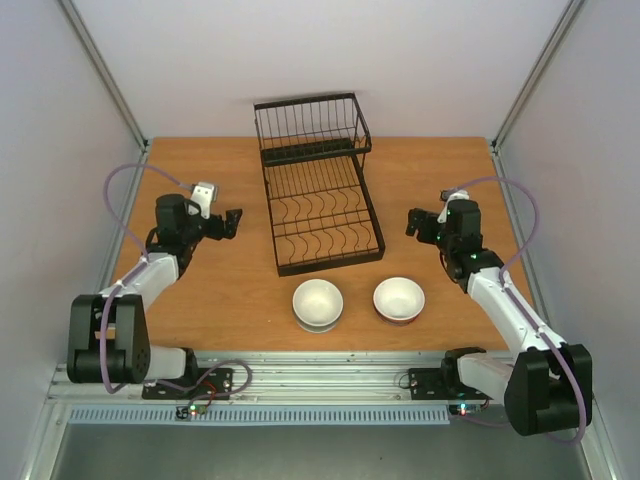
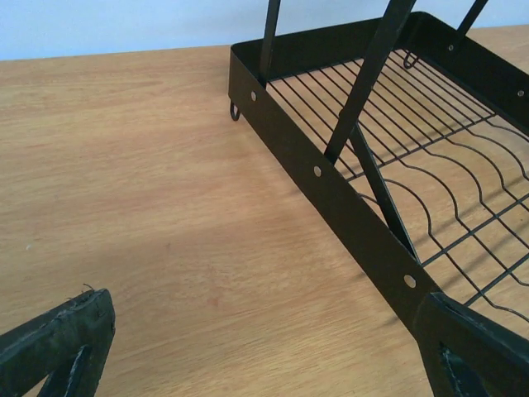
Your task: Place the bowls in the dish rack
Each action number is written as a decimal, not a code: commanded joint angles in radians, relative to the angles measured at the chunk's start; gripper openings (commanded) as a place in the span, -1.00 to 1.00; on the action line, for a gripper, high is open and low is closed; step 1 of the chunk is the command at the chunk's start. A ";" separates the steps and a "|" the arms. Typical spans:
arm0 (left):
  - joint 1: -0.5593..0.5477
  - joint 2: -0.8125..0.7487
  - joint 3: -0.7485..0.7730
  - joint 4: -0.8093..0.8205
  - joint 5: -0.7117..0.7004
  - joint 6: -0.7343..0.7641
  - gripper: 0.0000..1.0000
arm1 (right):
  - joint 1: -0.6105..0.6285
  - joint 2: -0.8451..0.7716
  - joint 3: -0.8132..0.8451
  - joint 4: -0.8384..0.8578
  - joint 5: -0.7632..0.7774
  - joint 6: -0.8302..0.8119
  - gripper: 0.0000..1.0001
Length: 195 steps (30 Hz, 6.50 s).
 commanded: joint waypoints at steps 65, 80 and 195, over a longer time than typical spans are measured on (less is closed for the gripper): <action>-0.225 -0.088 0.134 -0.421 0.227 0.235 0.74 | 0.811 0.196 0.385 -0.690 0.581 0.130 0.97; -0.237 -0.081 0.140 -0.446 0.228 0.247 0.73 | 0.812 0.137 0.370 -0.610 0.127 0.107 0.59; -0.607 -0.150 0.358 -0.866 0.311 0.323 -0.99 | 0.816 -0.161 0.269 -0.559 -0.110 0.158 0.77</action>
